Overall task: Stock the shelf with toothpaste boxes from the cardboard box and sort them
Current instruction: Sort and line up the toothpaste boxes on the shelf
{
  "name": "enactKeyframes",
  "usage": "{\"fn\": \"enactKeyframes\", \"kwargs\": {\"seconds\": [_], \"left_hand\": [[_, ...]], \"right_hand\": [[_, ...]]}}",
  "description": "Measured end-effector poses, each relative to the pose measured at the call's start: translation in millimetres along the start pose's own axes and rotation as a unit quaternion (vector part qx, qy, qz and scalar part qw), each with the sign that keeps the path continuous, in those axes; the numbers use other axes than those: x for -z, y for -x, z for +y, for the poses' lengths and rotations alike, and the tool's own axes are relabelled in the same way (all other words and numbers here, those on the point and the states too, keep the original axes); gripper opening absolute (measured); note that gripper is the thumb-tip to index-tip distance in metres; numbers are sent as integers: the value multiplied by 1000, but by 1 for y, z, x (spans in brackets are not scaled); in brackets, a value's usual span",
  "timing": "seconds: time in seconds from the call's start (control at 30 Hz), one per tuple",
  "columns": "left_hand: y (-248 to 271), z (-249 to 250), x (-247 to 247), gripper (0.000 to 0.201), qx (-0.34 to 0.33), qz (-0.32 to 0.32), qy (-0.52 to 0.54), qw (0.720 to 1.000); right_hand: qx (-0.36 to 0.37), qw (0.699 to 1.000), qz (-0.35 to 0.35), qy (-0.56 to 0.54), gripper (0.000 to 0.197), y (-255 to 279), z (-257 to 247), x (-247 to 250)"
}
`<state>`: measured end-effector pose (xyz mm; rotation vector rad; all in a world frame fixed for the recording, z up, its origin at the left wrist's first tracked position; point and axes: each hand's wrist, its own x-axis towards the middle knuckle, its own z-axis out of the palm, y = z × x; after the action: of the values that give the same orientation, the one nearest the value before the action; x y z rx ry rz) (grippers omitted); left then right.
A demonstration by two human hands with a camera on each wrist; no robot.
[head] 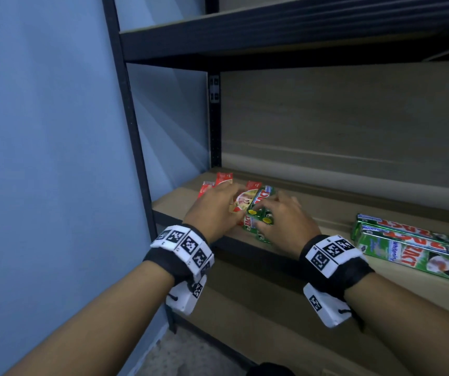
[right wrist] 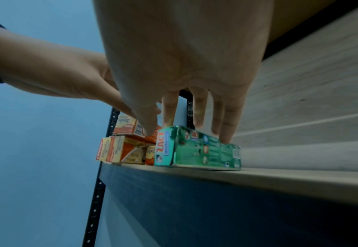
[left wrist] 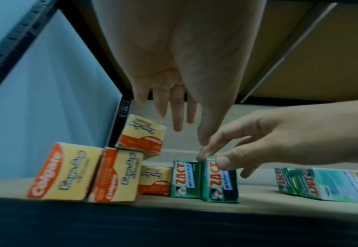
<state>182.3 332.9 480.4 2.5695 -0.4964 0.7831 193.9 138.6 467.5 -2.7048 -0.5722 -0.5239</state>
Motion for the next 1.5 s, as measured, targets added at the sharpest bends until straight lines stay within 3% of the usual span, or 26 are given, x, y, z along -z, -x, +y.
{"fn": "enactKeyframes", "kwargs": {"seconds": [0.13,0.33,0.57,0.7,1.2,1.5], "left_hand": [[-11,24,-17,51,-4,-82,-144,986],[-16,41,-38,47,-1,-160,-246,956],[-16,50,-54,39,41,-150,-275,949],[-19,57,-53,45,39,-166,-287,943],[1,102,-48,57,-74,-203,-142,966],[6,154,-57,39,-114,-180,-90,973]], "right_hand": [[2,999,-42,-19,34,11,16,-1],[-5,999,-9,-48,23,25,29,4],[-31,996,27,-74,17,41,52,12],[-46,995,33,-86,13,53,61,18],[-63,996,24,-53,15,107,92,57],[-124,992,1,4,31,138,106,82]]}}
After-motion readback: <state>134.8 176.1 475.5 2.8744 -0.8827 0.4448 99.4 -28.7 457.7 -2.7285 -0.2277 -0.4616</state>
